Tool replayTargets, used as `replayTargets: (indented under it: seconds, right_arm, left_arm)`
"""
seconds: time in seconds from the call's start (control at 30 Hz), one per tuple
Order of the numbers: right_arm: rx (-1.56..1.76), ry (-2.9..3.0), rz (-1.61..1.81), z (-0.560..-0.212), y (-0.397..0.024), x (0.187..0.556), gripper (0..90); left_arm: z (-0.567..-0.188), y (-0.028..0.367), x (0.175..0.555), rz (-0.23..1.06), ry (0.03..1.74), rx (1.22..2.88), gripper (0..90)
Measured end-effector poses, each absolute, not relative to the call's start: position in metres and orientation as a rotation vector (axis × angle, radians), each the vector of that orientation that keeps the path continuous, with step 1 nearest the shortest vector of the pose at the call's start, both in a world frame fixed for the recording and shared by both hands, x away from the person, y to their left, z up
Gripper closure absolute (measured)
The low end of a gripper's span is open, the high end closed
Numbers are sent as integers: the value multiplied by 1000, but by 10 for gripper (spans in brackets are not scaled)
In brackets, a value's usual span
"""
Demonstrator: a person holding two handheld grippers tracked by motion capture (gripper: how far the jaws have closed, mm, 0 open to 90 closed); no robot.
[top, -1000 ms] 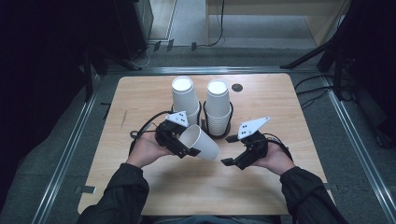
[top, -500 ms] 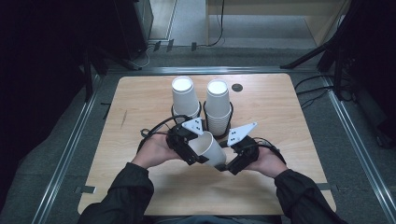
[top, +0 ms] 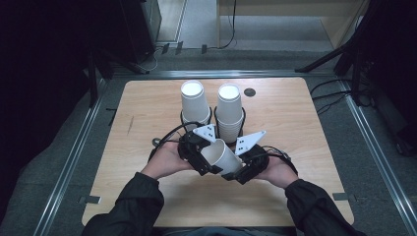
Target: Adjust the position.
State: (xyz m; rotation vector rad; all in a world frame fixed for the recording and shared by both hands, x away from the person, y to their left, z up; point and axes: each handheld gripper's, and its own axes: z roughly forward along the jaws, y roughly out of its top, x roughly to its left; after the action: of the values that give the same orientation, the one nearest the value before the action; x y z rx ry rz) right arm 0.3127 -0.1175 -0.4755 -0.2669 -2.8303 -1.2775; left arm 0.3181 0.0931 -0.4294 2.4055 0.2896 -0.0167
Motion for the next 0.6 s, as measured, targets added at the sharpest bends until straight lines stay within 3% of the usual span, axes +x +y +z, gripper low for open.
replayTargets:
  seconds: [0.07, 0.6]
  right_arm:
    - [-266, -2833, -1282, -475, -118, 313, 230]
    - [-346, -2818, -1353, -467, -138, 319, 228]
  left_arm:
    - [-431, 95, 320, -38, 301, 2388, 0]
    - [-433, 115, 325, -78, 453, 2246, 0]
